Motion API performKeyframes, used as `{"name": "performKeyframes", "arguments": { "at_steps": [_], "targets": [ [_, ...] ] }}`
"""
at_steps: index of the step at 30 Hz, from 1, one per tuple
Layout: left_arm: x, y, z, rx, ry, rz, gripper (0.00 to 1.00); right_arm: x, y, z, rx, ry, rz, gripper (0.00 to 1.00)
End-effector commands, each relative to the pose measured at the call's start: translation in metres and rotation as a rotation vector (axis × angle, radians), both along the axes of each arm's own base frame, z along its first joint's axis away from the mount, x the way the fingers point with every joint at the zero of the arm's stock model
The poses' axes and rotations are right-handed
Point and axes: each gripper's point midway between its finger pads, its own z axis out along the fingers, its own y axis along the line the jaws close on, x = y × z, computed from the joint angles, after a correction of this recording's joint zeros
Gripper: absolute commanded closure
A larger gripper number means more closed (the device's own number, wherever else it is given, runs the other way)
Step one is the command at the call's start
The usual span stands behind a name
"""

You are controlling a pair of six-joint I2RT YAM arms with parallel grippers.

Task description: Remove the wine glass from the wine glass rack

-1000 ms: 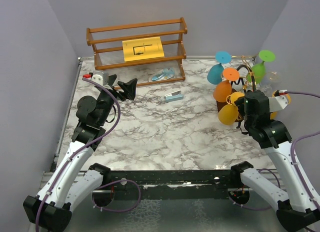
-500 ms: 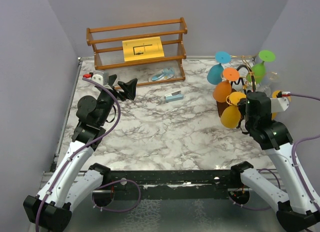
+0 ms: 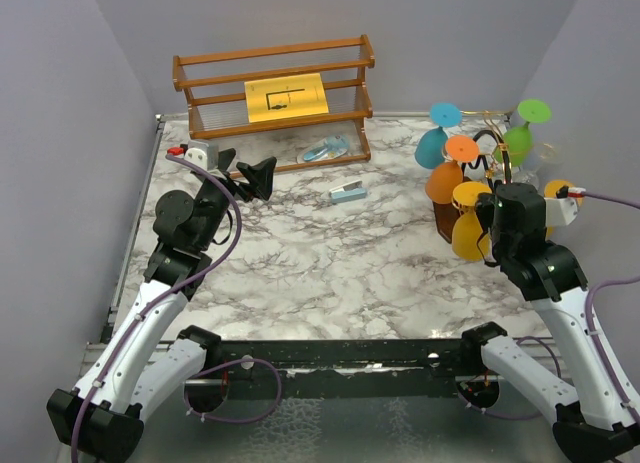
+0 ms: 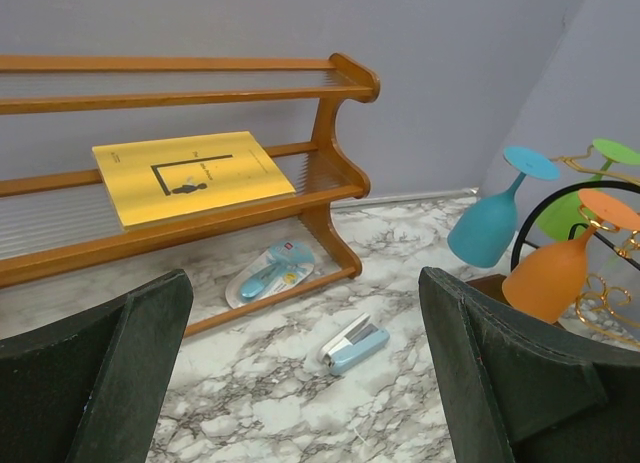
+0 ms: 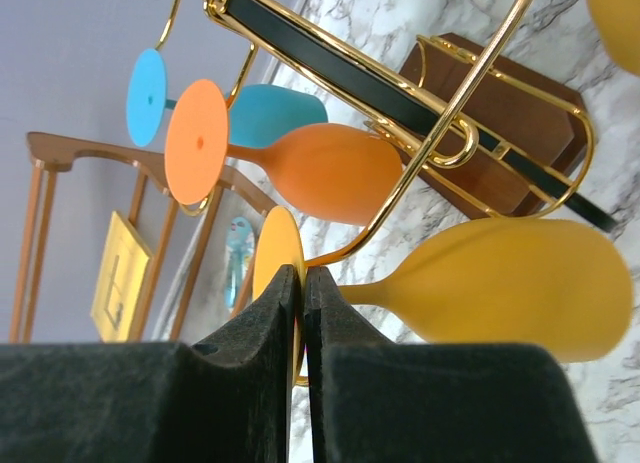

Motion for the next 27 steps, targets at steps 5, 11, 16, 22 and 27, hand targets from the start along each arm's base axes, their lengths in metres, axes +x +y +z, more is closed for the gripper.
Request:
{"name": "performKeyframes", "arguments": {
  "at_steps": [5,11,16,22,27],
  "targets": [
    [-0.003,-0.005,0.009,-0.018,-0.032,-0.029,0.01,0.000,0.005,0.007,0.056,-0.029,-0.004,0.99],
    [-0.003,-0.005,0.009,-0.019,-0.031,-0.030,0.01,-0.002,0.002,0.010,0.099,-0.060,-0.034,0.99],
    [-0.003,-0.005,0.009,-0.020,-0.032,-0.031,0.01,-0.005,0.002,0.015,0.138,-0.092,-0.048,0.99],
    [-0.003,-0.006,0.009,-0.020,-0.030,-0.035,0.01,-0.008,0.001,0.026,0.178,-0.166,-0.051,0.99],
    [-0.003,-0.006,0.008,-0.020,-0.028,-0.036,0.01,-0.007,0.002,0.032,0.195,-0.187,-0.048,0.99]
  ]
}}
